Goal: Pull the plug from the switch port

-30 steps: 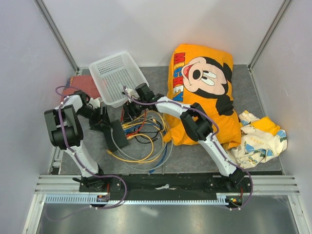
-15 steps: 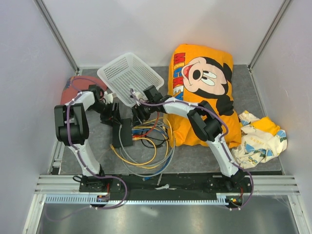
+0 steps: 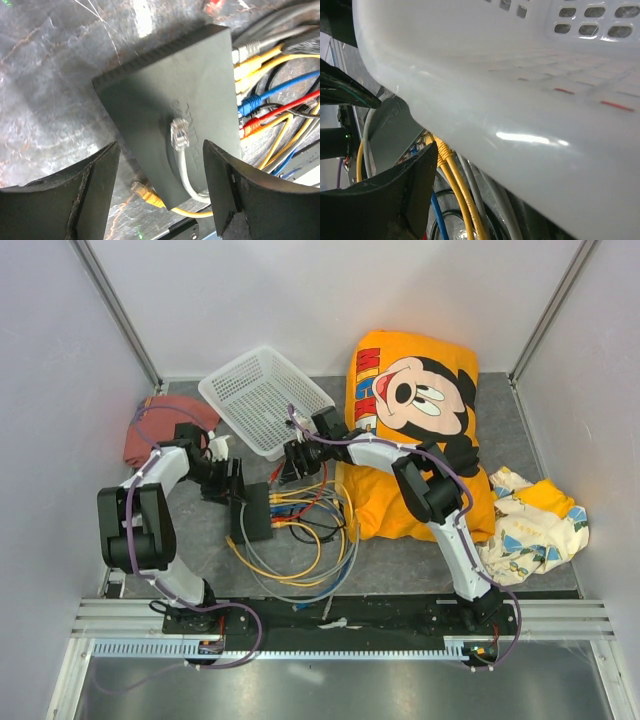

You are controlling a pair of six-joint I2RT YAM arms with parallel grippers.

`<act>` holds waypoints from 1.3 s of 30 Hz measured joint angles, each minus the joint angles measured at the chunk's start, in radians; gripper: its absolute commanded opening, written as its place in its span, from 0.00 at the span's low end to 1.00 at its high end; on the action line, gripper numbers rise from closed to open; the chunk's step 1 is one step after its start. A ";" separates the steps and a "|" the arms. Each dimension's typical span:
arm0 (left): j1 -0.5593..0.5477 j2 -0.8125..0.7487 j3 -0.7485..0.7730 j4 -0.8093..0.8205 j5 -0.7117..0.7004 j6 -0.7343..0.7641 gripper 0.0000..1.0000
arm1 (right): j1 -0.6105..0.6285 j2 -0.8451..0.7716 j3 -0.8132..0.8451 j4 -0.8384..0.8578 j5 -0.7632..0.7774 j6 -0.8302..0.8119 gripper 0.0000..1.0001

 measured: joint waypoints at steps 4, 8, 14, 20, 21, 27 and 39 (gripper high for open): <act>0.000 -0.042 -0.021 0.038 -0.023 -0.020 0.75 | 0.004 -0.015 -0.032 0.026 0.002 0.015 0.69; -0.001 -0.066 -0.021 0.080 -0.037 -0.037 0.75 | 0.024 -0.043 -0.068 0.021 0.023 0.003 0.68; -0.001 -0.081 0.010 0.101 -0.054 -0.044 0.75 | 0.083 -0.100 -0.140 0.008 0.064 -0.042 0.69; -0.001 -0.080 0.028 0.119 -0.054 -0.058 0.74 | 0.105 -0.135 -0.178 -0.034 0.057 -0.083 0.71; -0.001 -0.079 0.028 0.119 -0.053 -0.063 0.73 | 0.101 -0.135 -0.176 -0.037 0.056 -0.079 0.71; -0.001 -0.074 0.006 0.124 -0.047 -0.092 0.46 | 0.052 -0.073 -0.089 -0.038 0.041 0.011 0.71; -0.012 -0.038 -0.094 0.127 0.015 -0.141 0.09 | 0.069 -0.014 -0.050 0.081 0.019 0.119 0.64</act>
